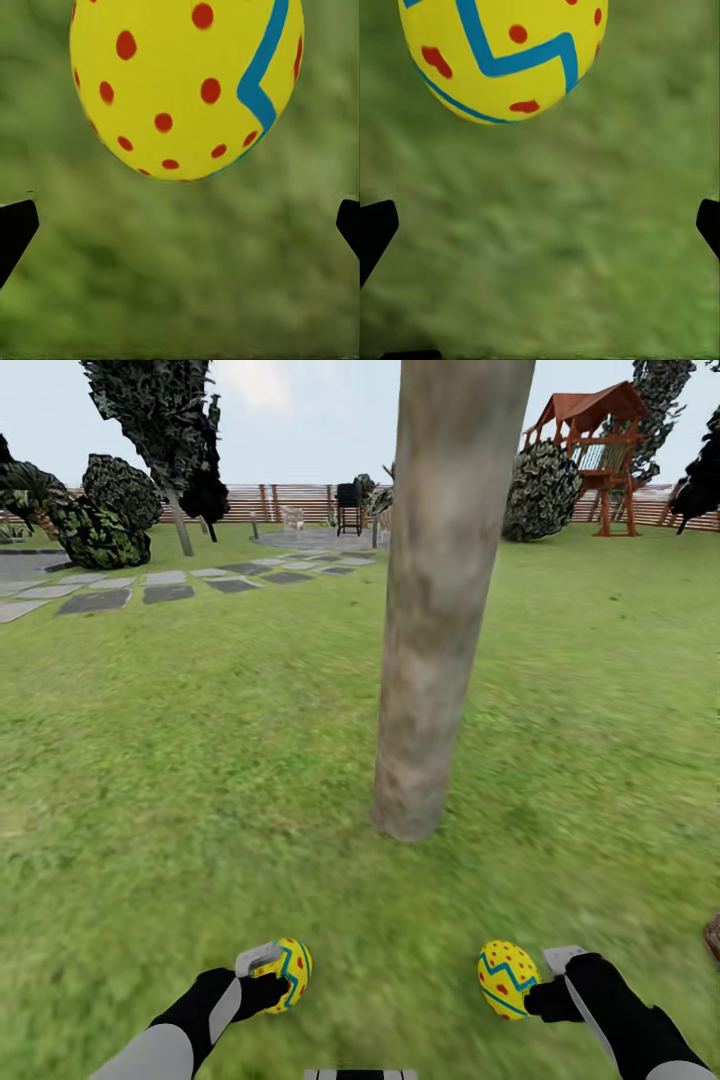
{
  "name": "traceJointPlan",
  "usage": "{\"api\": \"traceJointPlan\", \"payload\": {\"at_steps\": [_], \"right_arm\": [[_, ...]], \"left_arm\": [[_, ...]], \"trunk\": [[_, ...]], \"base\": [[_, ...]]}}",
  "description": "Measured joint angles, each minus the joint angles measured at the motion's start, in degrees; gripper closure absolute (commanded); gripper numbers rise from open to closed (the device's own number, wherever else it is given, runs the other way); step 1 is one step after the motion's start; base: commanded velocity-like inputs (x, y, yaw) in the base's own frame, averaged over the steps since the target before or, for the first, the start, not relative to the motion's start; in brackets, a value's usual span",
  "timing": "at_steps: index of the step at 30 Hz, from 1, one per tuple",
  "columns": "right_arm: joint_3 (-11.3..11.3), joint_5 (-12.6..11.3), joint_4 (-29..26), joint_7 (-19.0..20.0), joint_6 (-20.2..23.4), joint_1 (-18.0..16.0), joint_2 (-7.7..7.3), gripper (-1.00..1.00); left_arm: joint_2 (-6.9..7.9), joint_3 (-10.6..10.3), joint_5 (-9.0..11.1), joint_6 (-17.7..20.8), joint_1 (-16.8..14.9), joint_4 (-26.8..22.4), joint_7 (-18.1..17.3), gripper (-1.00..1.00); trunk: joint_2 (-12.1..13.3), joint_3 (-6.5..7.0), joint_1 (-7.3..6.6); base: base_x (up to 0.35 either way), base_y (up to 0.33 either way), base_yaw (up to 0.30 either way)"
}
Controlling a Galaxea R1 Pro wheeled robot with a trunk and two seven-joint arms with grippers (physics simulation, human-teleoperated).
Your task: Take the three Easter eggs out of the wicker basket on the lawn in the garden, then place them on the lawn next to a single tree (choose any tree) so that all three eggs are next to the same tree and none are left in the basket.
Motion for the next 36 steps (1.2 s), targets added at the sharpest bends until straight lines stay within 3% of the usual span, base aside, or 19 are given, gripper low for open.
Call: {"api": "traceJointPlan", "payload": {"at_steps": [13,36], "right_arm": [[-0.02,0.0,-0.02,-0.01,0.03,0.0,0.01,-1.0],[0.0,0.06,0.06,-0.02,0.04,0.0,0.42,-1.0]], "left_arm": [[-0.01,-0.02,-0.13,-0.01,0.0,0.02,0.0,-1.0],[-0.64,-0.18,-0.32,-0.02,0.0,0.03,0.0,-1.0]], "trunk": [[0.17,2.88,-0.34],[0.48,7.98,-0.94]], "base": [[-0.343,-0.039,0.0],[-0.237,-0.249,0.0]]}}
